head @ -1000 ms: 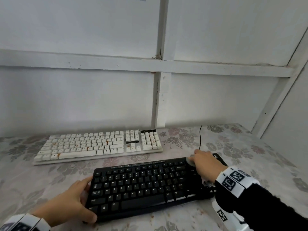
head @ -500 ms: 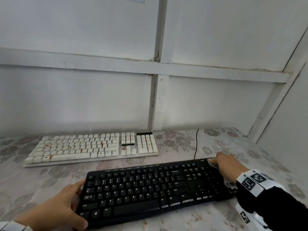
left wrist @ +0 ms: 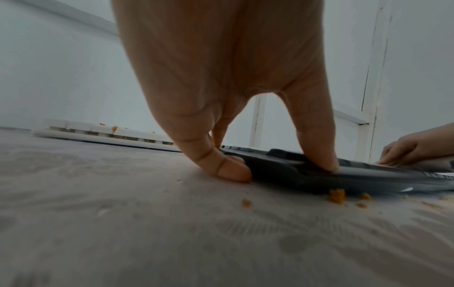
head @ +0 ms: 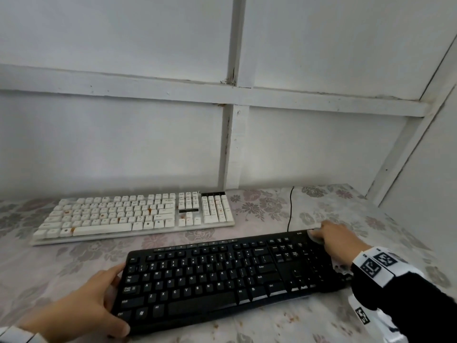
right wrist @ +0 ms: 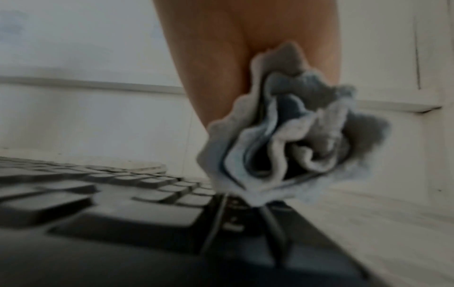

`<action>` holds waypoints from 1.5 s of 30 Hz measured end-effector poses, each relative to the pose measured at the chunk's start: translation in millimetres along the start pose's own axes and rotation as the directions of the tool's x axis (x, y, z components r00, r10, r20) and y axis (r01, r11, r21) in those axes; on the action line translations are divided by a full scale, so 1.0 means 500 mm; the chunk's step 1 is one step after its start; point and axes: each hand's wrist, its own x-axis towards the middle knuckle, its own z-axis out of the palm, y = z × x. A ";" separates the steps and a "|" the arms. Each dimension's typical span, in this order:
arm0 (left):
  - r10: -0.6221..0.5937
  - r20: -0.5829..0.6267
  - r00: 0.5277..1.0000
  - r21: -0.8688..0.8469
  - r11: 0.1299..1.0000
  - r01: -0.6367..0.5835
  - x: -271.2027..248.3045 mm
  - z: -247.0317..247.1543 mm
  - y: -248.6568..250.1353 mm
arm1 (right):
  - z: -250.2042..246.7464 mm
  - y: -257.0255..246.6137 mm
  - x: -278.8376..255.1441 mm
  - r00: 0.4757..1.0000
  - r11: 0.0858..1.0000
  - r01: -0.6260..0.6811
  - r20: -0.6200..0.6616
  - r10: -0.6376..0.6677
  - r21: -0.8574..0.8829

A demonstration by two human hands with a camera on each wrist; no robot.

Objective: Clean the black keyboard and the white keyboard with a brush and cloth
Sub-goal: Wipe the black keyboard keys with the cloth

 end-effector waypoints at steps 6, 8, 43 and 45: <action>-0.003 -0.031 1.000 -0.001 1.000 0.003 0.001 0.001 -0.007 | -0.030 -0.040 0.004 0.996 0.996 0.084 0.000 -0.084 0.004; -0.018 -0.035 0.999 0.005 1.000 0.019 0.002 -0.002 -0.008 | 0.001 -0.056 0.007 0.982 0.982 0.189 -0.008 -0.189 0.018; -0.057 -0.063 0.996 0.034 0.998 0.059 -0.011 0.002 0.001 | -0.003 -0.540 -0.191 0.760 0.758 0.650 0.057 -0.647 -0.054; -0.060 -0.054 0.997 0.041 0.997 0.063 -0.009 0.002 -0.003 | -0.006 -0.510 -0.187 0.778 0.776 0.628 0.067 -0.625 -0.053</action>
